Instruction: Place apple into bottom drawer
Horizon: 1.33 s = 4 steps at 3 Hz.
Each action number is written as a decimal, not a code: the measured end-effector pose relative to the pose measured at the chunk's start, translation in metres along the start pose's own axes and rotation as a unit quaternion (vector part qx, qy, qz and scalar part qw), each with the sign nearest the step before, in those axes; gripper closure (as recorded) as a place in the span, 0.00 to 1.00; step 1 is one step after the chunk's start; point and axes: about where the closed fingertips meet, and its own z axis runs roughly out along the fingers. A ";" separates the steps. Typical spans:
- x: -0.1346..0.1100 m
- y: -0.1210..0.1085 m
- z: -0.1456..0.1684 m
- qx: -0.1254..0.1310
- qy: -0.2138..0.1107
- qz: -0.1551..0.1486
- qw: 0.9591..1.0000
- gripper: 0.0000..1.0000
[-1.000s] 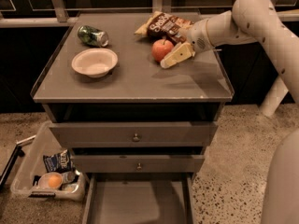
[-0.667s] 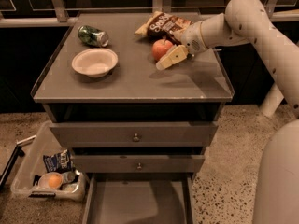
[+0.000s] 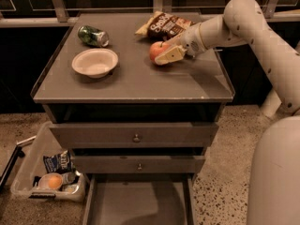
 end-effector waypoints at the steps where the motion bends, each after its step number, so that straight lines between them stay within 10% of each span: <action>1: 0.000 0.000 0.000 0.000 0.000 0.000 1.000 0.66; 2: 0.000 0.000 0.000 0.000 0.000 0.000 1.000 0.89; 4: -0.010 0.003 0.002 -0.001 0.003 -0.014 1.000 1.00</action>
Offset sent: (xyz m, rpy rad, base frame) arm 0.0000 0.0000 0.0000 0.0000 0.0000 0.0000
